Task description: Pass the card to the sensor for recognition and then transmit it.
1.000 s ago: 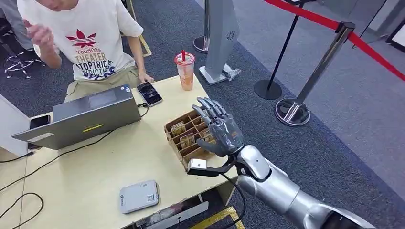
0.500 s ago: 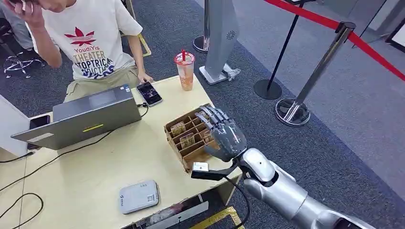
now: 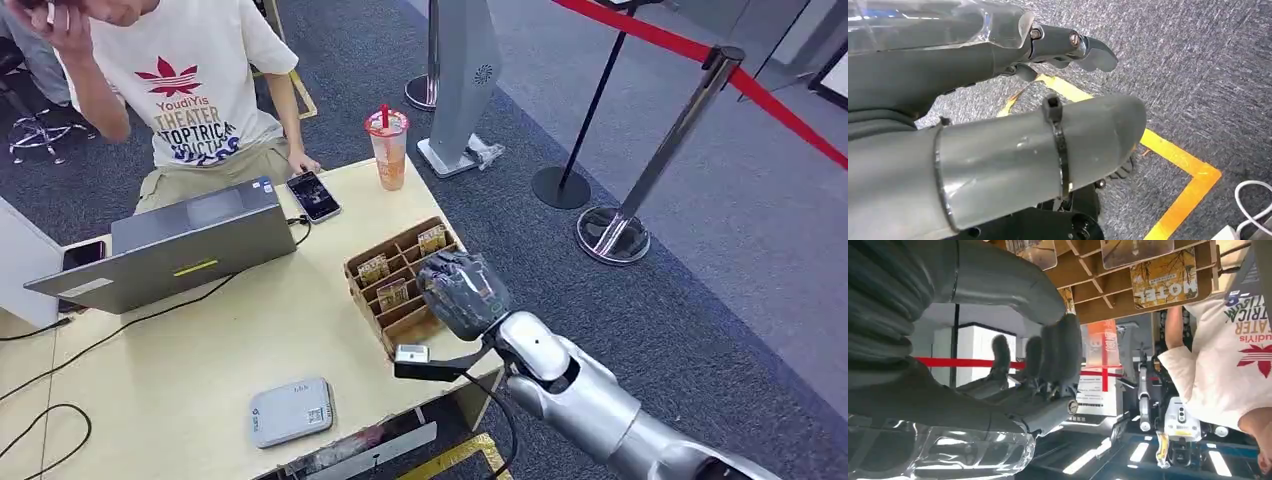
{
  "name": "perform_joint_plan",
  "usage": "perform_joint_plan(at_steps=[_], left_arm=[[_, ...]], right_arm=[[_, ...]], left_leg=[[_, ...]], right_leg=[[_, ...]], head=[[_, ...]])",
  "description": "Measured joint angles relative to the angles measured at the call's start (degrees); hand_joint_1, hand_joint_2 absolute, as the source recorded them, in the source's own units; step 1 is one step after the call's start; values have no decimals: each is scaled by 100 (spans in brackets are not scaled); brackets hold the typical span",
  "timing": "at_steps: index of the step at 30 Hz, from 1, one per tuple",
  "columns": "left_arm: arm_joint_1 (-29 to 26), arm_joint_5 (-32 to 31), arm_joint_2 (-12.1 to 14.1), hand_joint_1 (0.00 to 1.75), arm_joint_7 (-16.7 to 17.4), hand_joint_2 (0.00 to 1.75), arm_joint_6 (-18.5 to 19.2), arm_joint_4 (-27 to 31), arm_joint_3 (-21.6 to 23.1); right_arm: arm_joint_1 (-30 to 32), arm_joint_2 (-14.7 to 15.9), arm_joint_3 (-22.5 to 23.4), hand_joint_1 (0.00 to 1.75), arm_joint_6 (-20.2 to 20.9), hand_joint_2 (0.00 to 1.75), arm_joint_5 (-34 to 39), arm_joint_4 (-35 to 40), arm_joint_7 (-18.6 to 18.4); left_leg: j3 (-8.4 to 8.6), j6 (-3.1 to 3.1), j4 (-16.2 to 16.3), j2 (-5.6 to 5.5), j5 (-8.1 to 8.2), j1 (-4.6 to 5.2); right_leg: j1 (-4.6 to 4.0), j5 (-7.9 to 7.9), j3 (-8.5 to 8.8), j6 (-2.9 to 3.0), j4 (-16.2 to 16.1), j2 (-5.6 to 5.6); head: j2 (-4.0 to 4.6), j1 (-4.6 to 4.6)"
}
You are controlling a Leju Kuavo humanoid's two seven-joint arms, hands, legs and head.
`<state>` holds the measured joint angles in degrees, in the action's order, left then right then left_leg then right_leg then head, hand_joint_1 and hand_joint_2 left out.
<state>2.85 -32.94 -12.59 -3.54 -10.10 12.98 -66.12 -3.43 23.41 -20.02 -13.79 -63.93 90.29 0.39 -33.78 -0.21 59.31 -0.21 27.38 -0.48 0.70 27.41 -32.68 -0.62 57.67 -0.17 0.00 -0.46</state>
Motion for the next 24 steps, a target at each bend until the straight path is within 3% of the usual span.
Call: perform_joint_plan(at_steps=[24], left_arm=[[0, -18, -11, 0, 44, 0, 31, 61, -4]], right_arm=[[-743, -326, -197, 93, 256, 175, 35, -975, 162]], left_leg=[[0, 0, 0, 0, 0, 0]], right_leg=[[0, 0, 0, 0, 1, -1]], head=[[0, 0]])
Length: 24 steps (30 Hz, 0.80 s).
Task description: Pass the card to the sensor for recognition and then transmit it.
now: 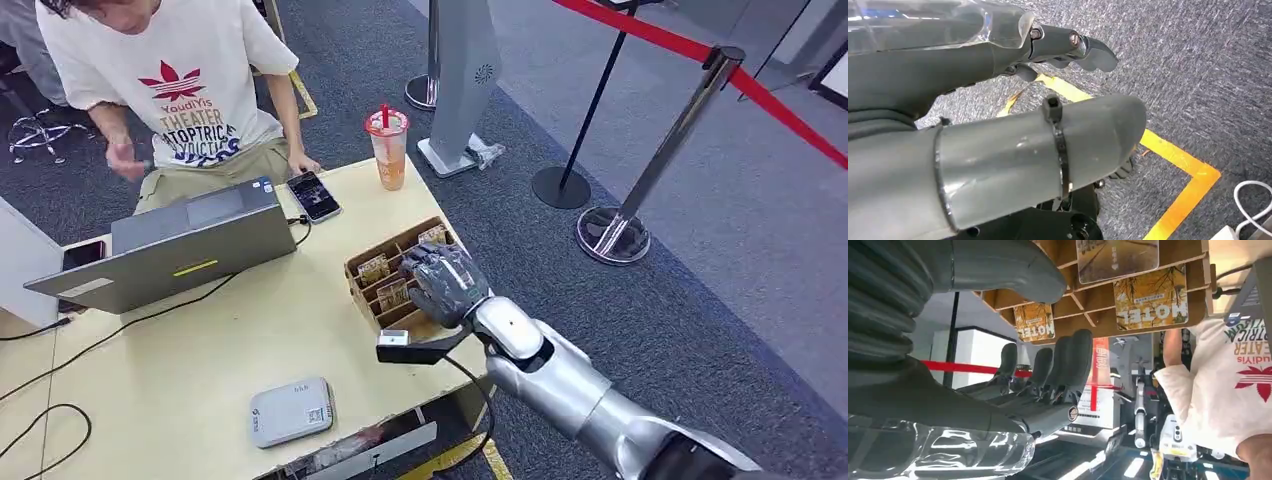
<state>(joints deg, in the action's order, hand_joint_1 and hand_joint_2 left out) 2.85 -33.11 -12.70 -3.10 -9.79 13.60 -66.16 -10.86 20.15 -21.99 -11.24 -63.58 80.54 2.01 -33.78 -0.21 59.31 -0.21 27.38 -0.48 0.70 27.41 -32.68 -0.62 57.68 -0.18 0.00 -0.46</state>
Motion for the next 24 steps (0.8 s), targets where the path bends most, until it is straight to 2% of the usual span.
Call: perform_joint_plan(at_steps=[2, 4, 9, 16, 19, 24], left_arm=[[0, 0, 0, 0, 0, 0, 0, 2, 0], [0, -20, 0, 0, 0, 0, 4, 4, 0], [0, -52, 2, 0, 4, 0, 11, 13, 0], [0, -50, 4, 0, 9, 0, 9, 13, 0], [-4, -31, 0, 0, 9, 0, -31, 13, -18], [-4, -26, 0, 0, 9, 0, -33, 13, -77]], right_arm=[[-12, -4, -13, 93, -2, 175, 0, -37, 0], [-17, -9, -15, 84, -4, 175, 0, -74, -4], [-40, -20, -17, 77, -13, 175, 11, -236, -35], [-84, -24, -20, 77, -13, 175, 39, -324, -26], [-312, -33, -24, 79, -41, 175, 116, -717, 63], [-363, -33, -24, 80, -54, 175, 179, -829, 74]], left_leg=[[0, 0, 0, 0, 0, 0], [0, 0, 0, 0, 0, 0], [0, 0, 0, 0, 0, 0], [0, 0, 0, 0, 0, 0], [0, 0, 0, 0, 0, 0], [0, 0, 0, 0, 0, 0]], right_leg=[[0, 0, 0, 0, 0, 0], [0, 0, 0, 0, 0, 0], [0, 0, 0, 0, 0, 0], [0, 0, 0, 0, 0, 1], [0, 0, 0, 0, 0, 0], [0, 0, 0, 0, 0, 0]], head=[[0, 0], [0, 2], [0, 0], [0, 0], [0, 0], [0, 0]])
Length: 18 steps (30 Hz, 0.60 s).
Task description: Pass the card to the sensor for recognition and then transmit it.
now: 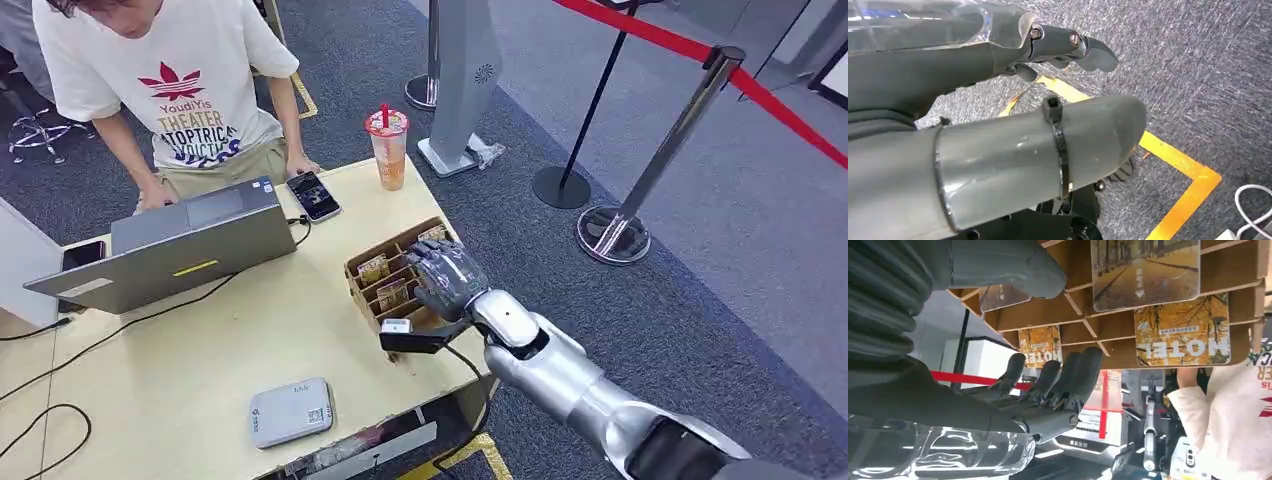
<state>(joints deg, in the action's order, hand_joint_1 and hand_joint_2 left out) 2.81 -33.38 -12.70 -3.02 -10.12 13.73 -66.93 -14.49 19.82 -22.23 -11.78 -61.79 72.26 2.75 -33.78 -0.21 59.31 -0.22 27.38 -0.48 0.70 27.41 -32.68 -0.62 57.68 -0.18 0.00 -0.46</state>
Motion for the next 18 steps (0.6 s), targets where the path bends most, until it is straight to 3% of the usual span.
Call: perform_joint_plan(at_steps=[7, 18], left_arm=[[-2, 13, 0, 0, -2, 0, 7, 2, -22], [-48, -26, 11, 0, -18, 0, 70, 4, -24]], right_arm=[[-26, 31, 0, 82, 44, 175, 61, -22, 33], [82, 409, 129, 84, -53, 175, 450, 134, 92]], left_leg=[[1, 0, 0, 0, 0, 0], [1, 1, 1, 0, 1, 1]], right_leg=[[0, 0, 0, 0, 0, 0], [1, 0, -1, -1, -1, 0]], head=[[0, 2], [0, 0]])
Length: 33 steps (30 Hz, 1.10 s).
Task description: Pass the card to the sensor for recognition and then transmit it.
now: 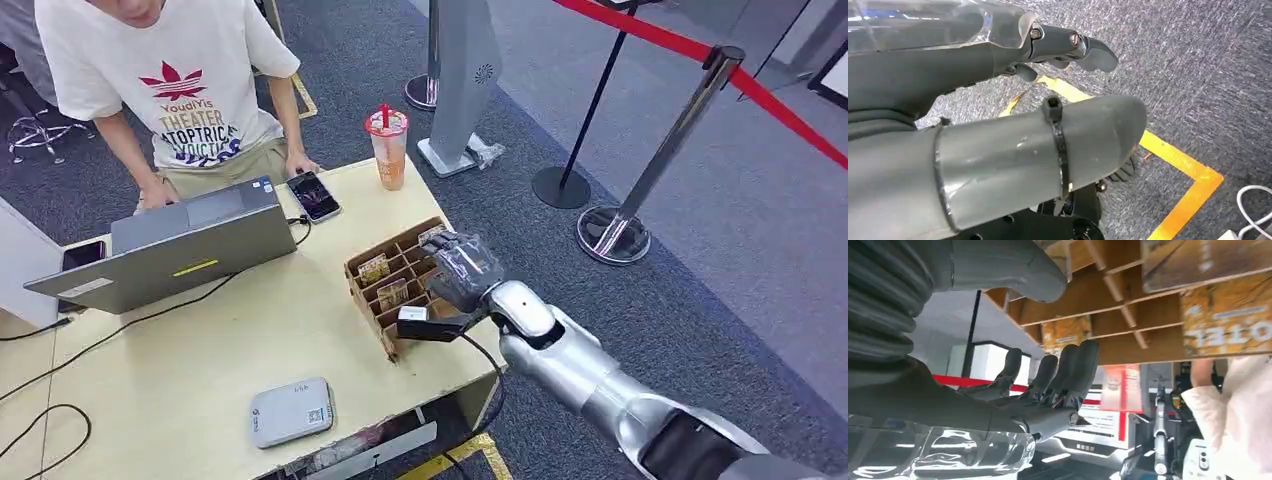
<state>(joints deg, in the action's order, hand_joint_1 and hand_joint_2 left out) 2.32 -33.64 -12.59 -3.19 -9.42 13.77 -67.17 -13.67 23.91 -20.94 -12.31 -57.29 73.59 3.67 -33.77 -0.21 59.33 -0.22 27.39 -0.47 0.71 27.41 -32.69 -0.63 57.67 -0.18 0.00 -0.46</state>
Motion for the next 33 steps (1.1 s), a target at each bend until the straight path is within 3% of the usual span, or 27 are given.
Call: perform_joint_plan(at_steps=[14, 20, 33], left_arm=[[-5, 2, 13, 0, -11, 0, 0, 0, -2], [-6, 2, 17, 0, -59, 0, 13, 0, -4], [-7, 2, 28, 0, -52, 0, 17, 0, -7]], right_arm=[[278, 291, 52, 80, 20, 175, 129, 459, 17], [376, 433, 48, 87, 168, 175, 203, 583, 9], [341, 446, -144, 91, 323, 175, 205, 424, 19]], left_leg=[[0, 0, 0, 0, 0, 0], [0, 0, 0, 1, 1, 0], [-3, 0, -1, 0, 0, -1]], right_leg=[[0, 0, 0, 0, 0, 0], [0, 0, -1, 0, 0, 2], [-1, 0, 0, 0, 0, 1]], head=[[0, 0], [0, 0], [0, 2]])
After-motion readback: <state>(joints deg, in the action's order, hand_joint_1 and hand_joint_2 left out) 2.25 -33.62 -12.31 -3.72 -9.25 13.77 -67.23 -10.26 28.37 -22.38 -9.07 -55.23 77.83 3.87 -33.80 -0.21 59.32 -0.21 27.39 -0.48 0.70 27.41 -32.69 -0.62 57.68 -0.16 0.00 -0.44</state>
